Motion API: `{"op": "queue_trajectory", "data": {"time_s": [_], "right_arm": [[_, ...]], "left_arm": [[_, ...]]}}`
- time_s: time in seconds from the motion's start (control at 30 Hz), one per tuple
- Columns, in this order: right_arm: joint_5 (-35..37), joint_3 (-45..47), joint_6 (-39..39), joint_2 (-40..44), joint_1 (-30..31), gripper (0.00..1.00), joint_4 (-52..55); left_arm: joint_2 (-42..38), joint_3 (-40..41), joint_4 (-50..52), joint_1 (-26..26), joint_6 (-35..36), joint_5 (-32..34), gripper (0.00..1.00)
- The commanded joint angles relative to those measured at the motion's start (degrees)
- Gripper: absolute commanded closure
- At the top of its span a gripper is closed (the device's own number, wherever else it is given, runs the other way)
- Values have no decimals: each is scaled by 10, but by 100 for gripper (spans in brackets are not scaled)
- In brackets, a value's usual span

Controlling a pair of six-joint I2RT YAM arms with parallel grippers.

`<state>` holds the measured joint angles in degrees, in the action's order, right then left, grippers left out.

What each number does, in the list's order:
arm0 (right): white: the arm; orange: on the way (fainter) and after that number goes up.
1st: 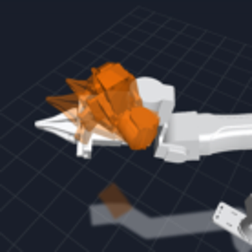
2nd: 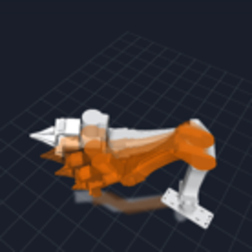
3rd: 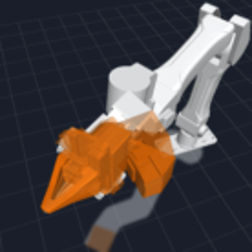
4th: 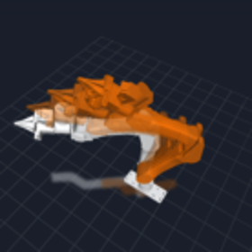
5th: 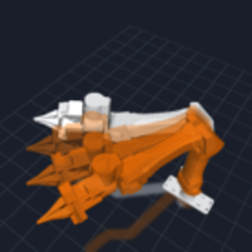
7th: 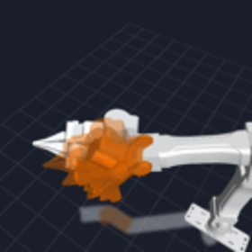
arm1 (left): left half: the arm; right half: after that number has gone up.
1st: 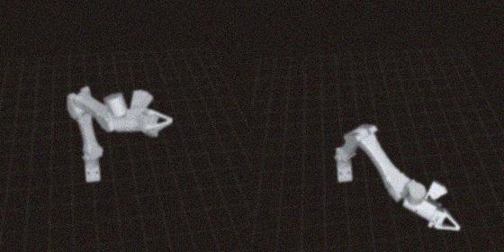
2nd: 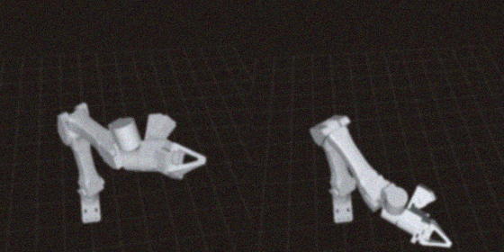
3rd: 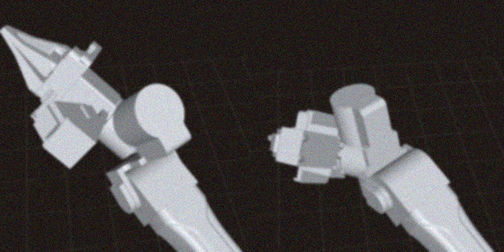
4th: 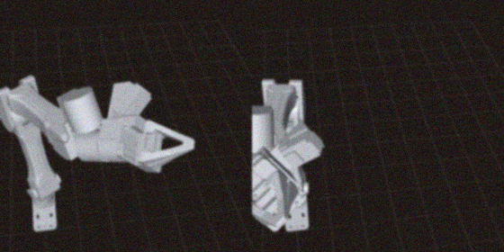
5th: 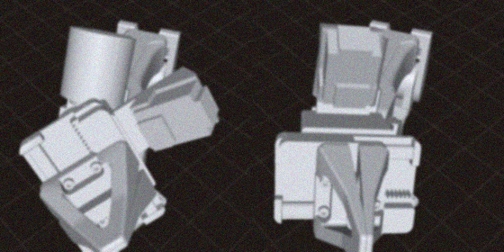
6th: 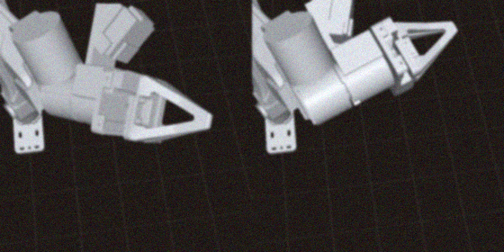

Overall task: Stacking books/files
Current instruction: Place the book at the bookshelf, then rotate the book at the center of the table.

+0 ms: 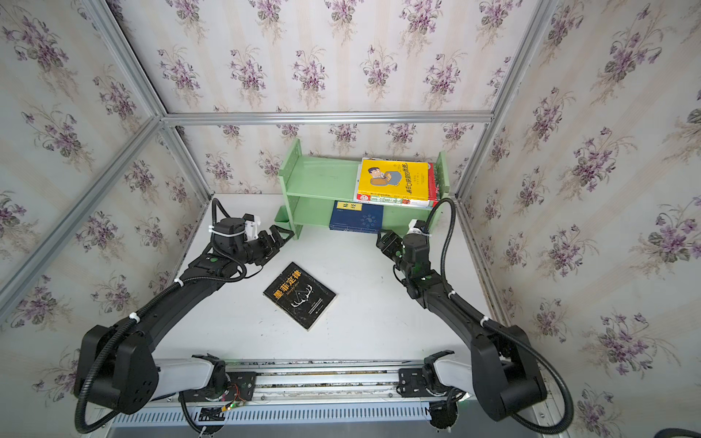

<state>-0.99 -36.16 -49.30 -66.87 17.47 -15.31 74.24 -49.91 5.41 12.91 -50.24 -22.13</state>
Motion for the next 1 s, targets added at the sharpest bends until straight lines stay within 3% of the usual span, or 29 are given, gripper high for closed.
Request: {"op": "queue_trajectory", "data": {"time_s": [0.0,0.17,0.3,0.5,0.7,0.97], "right_arm": [[12,6,36,45,19,22,113],[47,26,59,100,63,22,210],[43,20,90,93,92,22,243],[-49,-26,155,-6,119,21,217],[-86,-122,226,-132,180,19,212],[-182,-221,288,-274,192,28,219]], "left_arm": [[-13,21,50,0,-29,52,0],[-56,77,110,0,-73,83,0],[-81,122,137,2,-108,109,0],[-81,172,145,10,-139,97,0],[-63,181,144,33,-140,99,0],[-43,203,96,66,-163,109,0]]}}
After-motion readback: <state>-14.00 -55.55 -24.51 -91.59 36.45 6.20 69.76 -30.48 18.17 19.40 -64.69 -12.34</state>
